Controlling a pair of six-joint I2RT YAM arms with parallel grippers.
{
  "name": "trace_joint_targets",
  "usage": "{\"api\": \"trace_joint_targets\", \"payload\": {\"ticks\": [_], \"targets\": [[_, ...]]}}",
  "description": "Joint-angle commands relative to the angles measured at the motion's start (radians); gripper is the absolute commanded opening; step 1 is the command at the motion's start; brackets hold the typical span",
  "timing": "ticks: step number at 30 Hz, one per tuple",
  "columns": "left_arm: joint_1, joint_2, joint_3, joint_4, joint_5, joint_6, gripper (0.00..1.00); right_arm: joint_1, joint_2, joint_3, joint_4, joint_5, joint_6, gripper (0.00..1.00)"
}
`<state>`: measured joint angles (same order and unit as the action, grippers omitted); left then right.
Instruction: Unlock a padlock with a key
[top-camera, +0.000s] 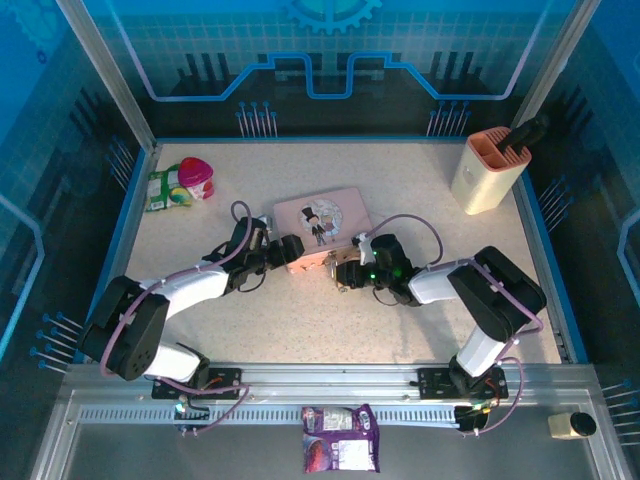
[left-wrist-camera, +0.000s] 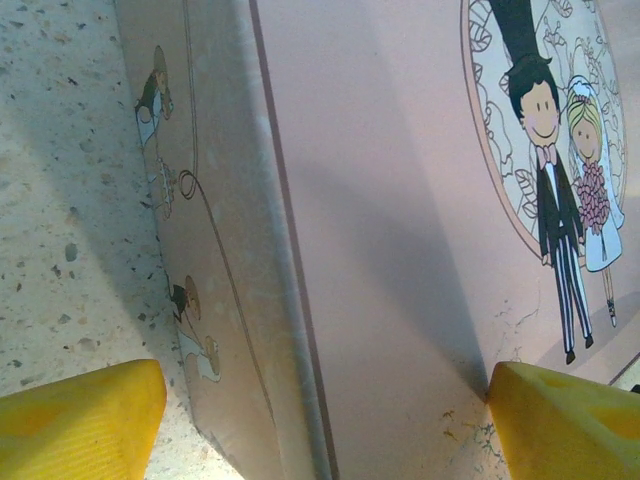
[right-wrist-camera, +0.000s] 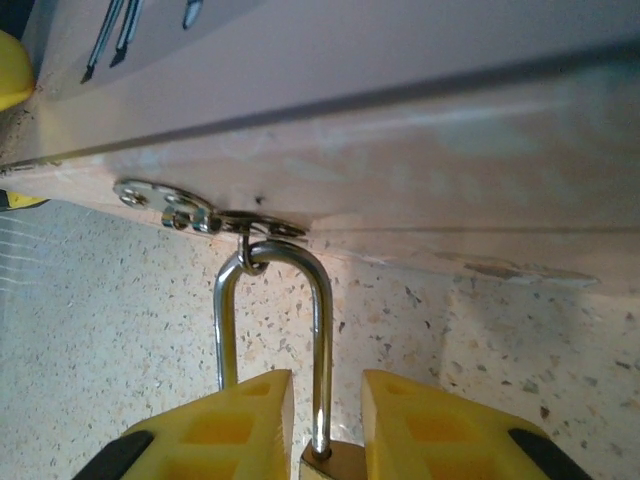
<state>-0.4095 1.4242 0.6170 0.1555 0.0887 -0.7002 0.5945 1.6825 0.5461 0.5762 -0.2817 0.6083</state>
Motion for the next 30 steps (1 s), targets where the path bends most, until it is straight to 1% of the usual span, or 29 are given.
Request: {"api": "trace_joint_targets", "payload": {"ticks": [1,5,14,18,21,24,30], "targets": [[0.008,0.015,0.026,0.018,0.028,0.007,0.85,-0.010,0.023,0.025,0.016,-0.026,-0.015,0.24],[0.008,0.032,0.028,0.017,0.027,0.008,0.85,-0.010,0.033,0.025,0.025,-0.023,-0.009,0.22],[0.009,0.048,0.021,0.035,0.032,-0.005,0.84,0.003,0.033,-0.002,0.086,0.005,0.045,0.08],[0.008,0.056,0.009,0.053,0.036,-0.026,0.84,0.036,0.023,-0.023,0.119,0.084,0.102,0.03],[0.008,0.061,-0.004,0.071,0.032,-0.052,0.84,0.058,0.020,-0.058,0.187,0.156,0.167,0.00],[0.006,0.066,-0.014,0.092,0.035,-0.072,0.84,0.073,0.026,-0.090,0.263,0.203,0.229,0.00],[0.003,0.076,-0.018,0.112,0.058,-0.094,0.82,0.099,0.064,-0.108,0.362,0.247,0.334,0.00]]}}
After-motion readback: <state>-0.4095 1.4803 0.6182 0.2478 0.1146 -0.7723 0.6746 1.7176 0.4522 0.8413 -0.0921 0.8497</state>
